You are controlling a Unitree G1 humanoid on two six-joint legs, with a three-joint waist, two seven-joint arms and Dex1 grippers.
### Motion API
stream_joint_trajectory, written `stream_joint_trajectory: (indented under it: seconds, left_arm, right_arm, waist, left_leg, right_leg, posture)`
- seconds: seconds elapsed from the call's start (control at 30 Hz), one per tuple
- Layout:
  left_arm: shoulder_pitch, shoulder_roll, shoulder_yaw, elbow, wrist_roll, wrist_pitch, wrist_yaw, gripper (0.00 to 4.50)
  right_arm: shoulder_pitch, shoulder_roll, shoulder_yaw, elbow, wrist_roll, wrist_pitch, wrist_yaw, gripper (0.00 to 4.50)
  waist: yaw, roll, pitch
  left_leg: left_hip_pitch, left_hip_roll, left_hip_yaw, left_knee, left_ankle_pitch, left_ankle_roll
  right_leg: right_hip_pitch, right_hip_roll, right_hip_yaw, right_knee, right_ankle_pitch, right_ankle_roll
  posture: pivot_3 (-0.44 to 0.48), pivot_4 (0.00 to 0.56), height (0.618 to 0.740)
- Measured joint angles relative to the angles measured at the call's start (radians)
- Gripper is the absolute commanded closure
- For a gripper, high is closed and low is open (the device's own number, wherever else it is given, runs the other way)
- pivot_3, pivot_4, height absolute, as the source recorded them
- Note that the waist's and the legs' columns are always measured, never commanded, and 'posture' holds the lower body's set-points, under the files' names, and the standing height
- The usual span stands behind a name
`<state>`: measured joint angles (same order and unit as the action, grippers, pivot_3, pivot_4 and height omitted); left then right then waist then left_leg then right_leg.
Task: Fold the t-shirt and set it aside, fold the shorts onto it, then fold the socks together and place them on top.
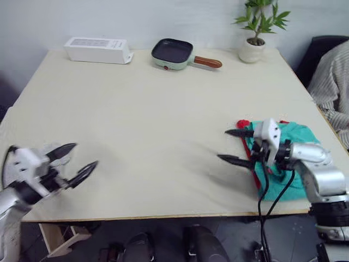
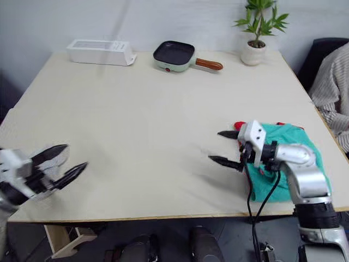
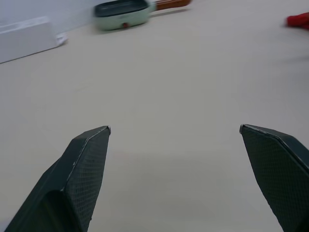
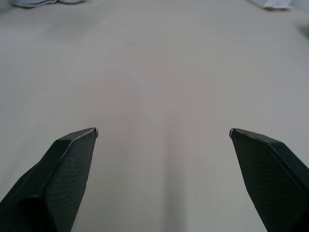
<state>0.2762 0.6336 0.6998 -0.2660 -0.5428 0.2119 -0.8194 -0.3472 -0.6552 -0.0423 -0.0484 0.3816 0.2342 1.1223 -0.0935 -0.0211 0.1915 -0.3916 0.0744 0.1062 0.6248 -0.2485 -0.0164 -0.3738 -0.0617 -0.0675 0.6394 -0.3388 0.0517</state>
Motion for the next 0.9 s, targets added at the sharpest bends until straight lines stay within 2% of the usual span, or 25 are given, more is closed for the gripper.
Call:
stream_joint_trajectory:
  seconds: [0.03,0.1,0.27,0.33,0.37,0.5,0.6,0.7,0.73,0.77,0.9]
  left_arm:
    - [0.045,-0.008,0.044,0.000,-0.001,-0.002,0.009,0.00]
    - [0.150,-0.059,0.150,0.015,-0.003,-0.014,0.032,0.00]
    - [0.327,-0.181,0.339,0.141,-0.006,-0.052,0.095,0.00]
    - [0.395,-0.219,0.367,0.164,-0.007,-0.038,0.124,0.00]
    - [0.414,-0.231,0.371,0.164,-0.008,-0.024,0.137,0.00]
    - [0.431,-0.229,0.365,0.095,-0.046,0.022,0.147,0.00]
    - [0.430,-0.165,0.331,-0.002,-0.077,0.080,0.146,0.00]
    - [0.387,-0.031,0.290,-0.050,-0.083,0.160,0.150,0.00]
    - [0.365,0.020,0.265,-0.055,-0.081,0.192,0.151,0.00]
    - [0.346,0.071,0.234,-0.058,-0.077,0.224,0.148,0.00]
    - [0.290,0.180,0.118,-0.038,-0.053,0.325,0.132,0.00]
  right_arm:
    - [0.006,0.024,0.004,0.000,-0.005,-0.032,-0.008,0.04]
    - [0.011,0.081,0.005,0.000,-0.017,-0.111,-0.031,0.04]
    - [0.123,0.097,0.013,0.003,0.007,-0.253,0.054,0.04]
    - [0.179,0.097,0.012,0.016,0.024,-0.313,0.106,0.04]
    - [0.198,0.097,0.011,0.024,0.029,-0.341,0.127,0.04]
    - [0.233,0.081,-0.012,0.031,0.056,-0.362,0.150,0.04]
    - [0.241,0.078,-0.019,0.000,0.084,-0.334,0.140,0.04]
    - [0.226,0.080,-0.009,-0.048,0.122,-0.274,0.118,0.04]
    - [0.215,0.081,-0.003,-0.063,0.129,-0.260,0.114,0.04]
    - [0.199,0.084,0.002,-0.071,0.134,-0.249,0.110,0.04]
    - [0.164,0.091,0.009,-0.079,0.136,-0.227,0.092,0.04]
  waist:
    - [0.004,0.002,0.001]
    - [0.017,0.000,0.000]
    - [0.065,-0.004,-0.001]
    - [0.069,-0.005,-0.002]
    - [0.069,-0.005,-0.002]
    - [0.068,-0.006,-0.002]
    - [0.066,-0.007,-0.003]
    - [0.065,-0.006,-0.003]
    - [0.065,-0.005,-0.003]
    - [0.063,-0.005,-0.003]
    - [0.056,-0.005,-0.003]
  left_leg:
    - [-0.005,-0.008,-0.016,-0.002,0.005,0.002]
    - [-0.011,-0.009,-0.013,0.001,0.006,0.002]
    - [-0.013,-0.010,-0.011,0.004,0.000,-0.001]
    - [-0.012,-0.010,-0.011,0.005,0.000,0.000]
    - [-0.012,-0.009,-0.011,0.003,0.000,0.000]
    - [-0.013,-0.009,-0.011,-0.001,0.000,0.000]
    - [-0.013,-0.009,-0.010,-0.003,0.000,0.000]
    - [-0.012,-0.009,-0.009,-0.004,0.001,0.000]
    - [-0.012,-0.009,-0.008,-0.004,0.001,0.000]
    - [-0.012,-0.009,-0.006,-0.004,0.001,0.000]
    - [-0.013,-0.009,0.000,-0.009,0.004,0.005]
  right_leg:
    - [0.003,-0.008,-0.015,0.000,-0.002,0.002]
    - [-0.007,-0.012,-0.013,0.006,-0.004,0.002]
    - [-0.009,-0.014,-0.012,0.004,-0.004,0.001]
    - [-0.009,-0.016,-0.012,0.000,-0.004,0.000]
    - [-0.011,-0.016,-0.012,-0.005,-0.010,-0.014]
    - [-0.008,-0.015,-0.011,-0.014,-0.007,-0.016]
    - [-0.005,-0.015,-0.010,-0.014,-0.007,-0.017]
    - [-0.008,-0.015,-0.010,-0.007,-0.007,-0.017]
    - [-0.009,-0.015,-0.010,-0.006,-0.006,-0.014]
    - [-0.010,-0.015,-0.010,-0.003,0.000,-0.003]
    - [-0.017,-0.015,-0.006,0.000,0.000,-0.004]
  posture:
    - [0.000,0.150,0.740]
    - [0.000,0.150,0.740]
    - [0.000,0.150,0.740]
    - [0.000,0.150,0.740]
    - [0.000,0.150,0.740]
    - [0.000,0.150,0.740]
    - [0.000,0.150,0.740]
    - [0.000,0.150,0.740]
    - [0.000,0.150,0.740]
    - [0.000,0.150,0.740]
    - [0.000,0.150,0.740]
